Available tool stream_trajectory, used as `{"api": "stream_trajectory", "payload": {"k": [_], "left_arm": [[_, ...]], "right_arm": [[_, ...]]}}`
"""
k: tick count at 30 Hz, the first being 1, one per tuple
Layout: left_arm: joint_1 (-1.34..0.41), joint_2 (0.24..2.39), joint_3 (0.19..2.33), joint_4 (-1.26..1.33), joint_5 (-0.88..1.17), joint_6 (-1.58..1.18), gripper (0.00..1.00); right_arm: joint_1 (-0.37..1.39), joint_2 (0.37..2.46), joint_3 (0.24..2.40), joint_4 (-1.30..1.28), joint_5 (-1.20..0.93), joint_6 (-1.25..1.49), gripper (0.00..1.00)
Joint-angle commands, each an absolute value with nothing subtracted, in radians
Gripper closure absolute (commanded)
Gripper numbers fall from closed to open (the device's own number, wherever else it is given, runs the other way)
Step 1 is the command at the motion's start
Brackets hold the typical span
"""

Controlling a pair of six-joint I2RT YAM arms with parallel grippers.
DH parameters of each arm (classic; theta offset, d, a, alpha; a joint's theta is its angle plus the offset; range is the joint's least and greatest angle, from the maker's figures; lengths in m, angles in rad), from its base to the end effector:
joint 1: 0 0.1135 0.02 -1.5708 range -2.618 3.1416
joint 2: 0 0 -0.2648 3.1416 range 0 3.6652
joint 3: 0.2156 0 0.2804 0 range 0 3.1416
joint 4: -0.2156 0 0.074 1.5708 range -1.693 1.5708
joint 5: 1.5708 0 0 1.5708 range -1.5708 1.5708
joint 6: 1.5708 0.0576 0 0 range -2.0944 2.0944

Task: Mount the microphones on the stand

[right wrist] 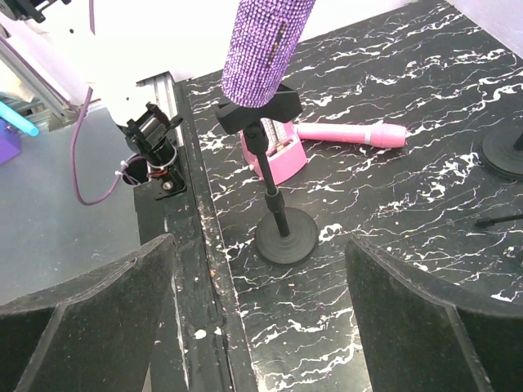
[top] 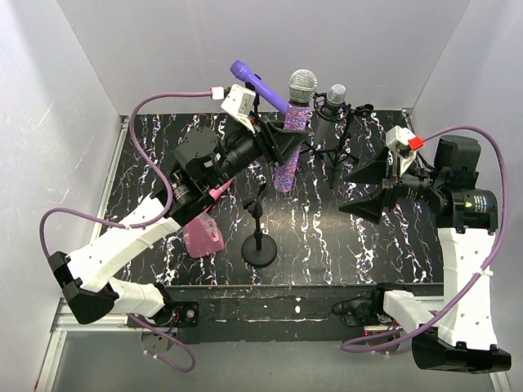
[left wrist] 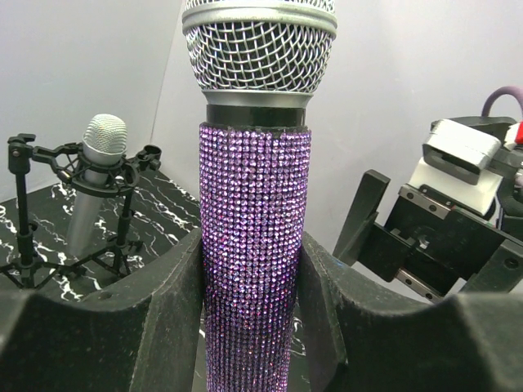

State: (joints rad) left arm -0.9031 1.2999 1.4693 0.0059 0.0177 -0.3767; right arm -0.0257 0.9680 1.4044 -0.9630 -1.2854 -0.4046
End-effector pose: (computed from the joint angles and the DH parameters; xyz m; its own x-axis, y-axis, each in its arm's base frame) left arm 0.2088 -0.2665 0.4969 -0.1924 -0.3500 -0.9168 0.7798 0.5126 -0.3593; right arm 0.1721 0.0509 0.4564 -0.1383 -0.1073 -0.9846 -0.9534 0.2834 0.1030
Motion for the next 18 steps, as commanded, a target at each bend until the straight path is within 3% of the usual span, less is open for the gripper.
{"api": "stream_trajectory", "payload": {"k": [1, 18], "left_arm": [[-0.951, 1.281, 1.497, 0.078, -0.054, -0.35, 1.0], [-1.055, 1.281, 1.407, 0.222, -0.13, -0.365, 1.0]], "right_arm": [[-0.021, 0.956, 1.434, -0.922, -1.339, -0.365, 0.1], [-0.002, 0.95, 1.315, -0.695, -1.414, -0.167, 0.1]]}}
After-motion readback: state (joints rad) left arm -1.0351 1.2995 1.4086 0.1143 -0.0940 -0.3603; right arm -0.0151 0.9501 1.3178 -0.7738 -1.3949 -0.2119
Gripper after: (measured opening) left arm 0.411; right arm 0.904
